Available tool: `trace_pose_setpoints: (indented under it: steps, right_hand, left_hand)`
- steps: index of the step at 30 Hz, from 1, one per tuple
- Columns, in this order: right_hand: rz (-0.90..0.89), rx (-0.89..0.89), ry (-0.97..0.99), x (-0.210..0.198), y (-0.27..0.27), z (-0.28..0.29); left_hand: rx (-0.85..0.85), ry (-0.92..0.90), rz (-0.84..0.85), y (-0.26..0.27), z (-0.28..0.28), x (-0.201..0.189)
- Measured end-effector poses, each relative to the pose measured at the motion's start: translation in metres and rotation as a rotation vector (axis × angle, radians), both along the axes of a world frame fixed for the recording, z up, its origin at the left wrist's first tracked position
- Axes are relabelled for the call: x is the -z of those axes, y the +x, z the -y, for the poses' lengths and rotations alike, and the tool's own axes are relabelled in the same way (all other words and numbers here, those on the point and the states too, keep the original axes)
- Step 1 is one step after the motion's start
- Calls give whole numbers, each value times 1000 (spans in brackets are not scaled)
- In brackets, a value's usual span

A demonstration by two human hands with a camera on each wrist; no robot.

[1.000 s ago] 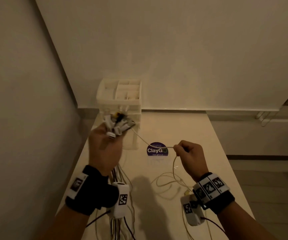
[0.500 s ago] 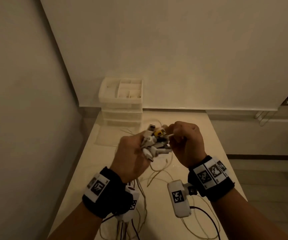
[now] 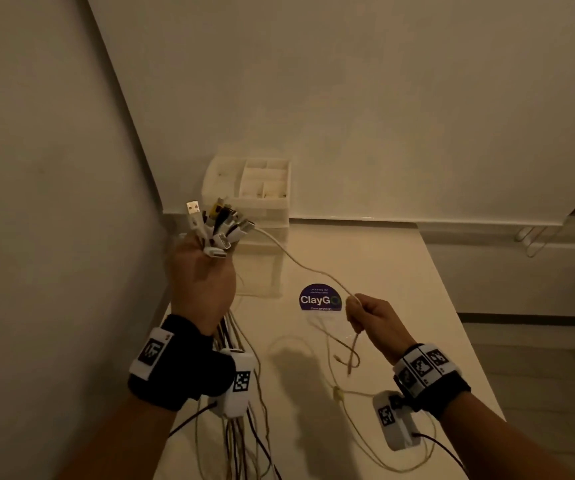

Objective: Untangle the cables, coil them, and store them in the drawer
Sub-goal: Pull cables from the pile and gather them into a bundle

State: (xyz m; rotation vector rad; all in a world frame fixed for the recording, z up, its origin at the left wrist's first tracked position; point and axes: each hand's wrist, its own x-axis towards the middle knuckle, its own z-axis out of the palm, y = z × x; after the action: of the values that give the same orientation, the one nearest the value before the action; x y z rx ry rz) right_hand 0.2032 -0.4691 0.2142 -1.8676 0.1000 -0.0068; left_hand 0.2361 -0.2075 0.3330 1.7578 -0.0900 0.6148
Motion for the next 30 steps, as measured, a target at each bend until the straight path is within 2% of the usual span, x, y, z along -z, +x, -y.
trace_pose_setpoints:
  steps: [1, 2, 4, 5, 8, 10, 12, 15, 16, 20, 21, 22, 23, 25, 28, 29, 30]
  right_hand:
    - [-14, 11, -46, 2, 2, 1]
    - [-24, 30, -95, 4, 5, 2]
    - [-38, 62, -184, 9, 11, 6]
    - [-42, 74, -250, 12, 13, 8]
    - [-41, 127, -437, 16, 15, 13]
    - [-43, 166, -405, 14, 17, 15]
    - [-74, 180, -353, 13, 18, 19]
    - [-75, 201, -191, 14, 18, 29]
    - [-56, 200, -190, 13, 18, 32]
    - [0, 189, -541, 13, 14, 33]
    - [-21, 207, -518, 13, 14, 33]
    - [-50, 220, -443, 13, 14, 31]
    - [-86, 226, -383, 15, 13, 29]
    - [-102, 221, -382, 18, 10, 25]
    - [-73, 237, -423, 24, 6, 22]
    - [-66, 236, -438, 26, 6, 21]
    - [-60, 230, -457, 26, 5, 19]
  left_hand:
    - [-12, -57, -21, 1, 2, -2]
    - [2, -203, -43, 3, 3, -4]
    - [185, -611, -89, 5, 6, -7]
    - [254, -741, -110, 6, 7, -5]
    - [225, -862, -168, 2, 11, -7]
    - [351, -1029, -188, 4, 11, -6]
    - [401, -1050, -220, 6, 11, -5]
    - [354, -975, -197, 9, 8, 2]
    - [313, -909, -199, 7, 7, 2]
    - [76, -352, -171, -3, 11, 8]
    - [100, -356, -161, -2, 13, 6]
    - [160, -436, -147, -1, 16, 4]
    - [275, -645, -177, 2, 17, 1]
    - [414, -872, -219, 6, 18, 1]
    - [372, -849, -226, 3, 24, 0]
    - [379, -972, -264, -2, 27, -3]
    - [364, -1003, -274, -4, 26, -1]
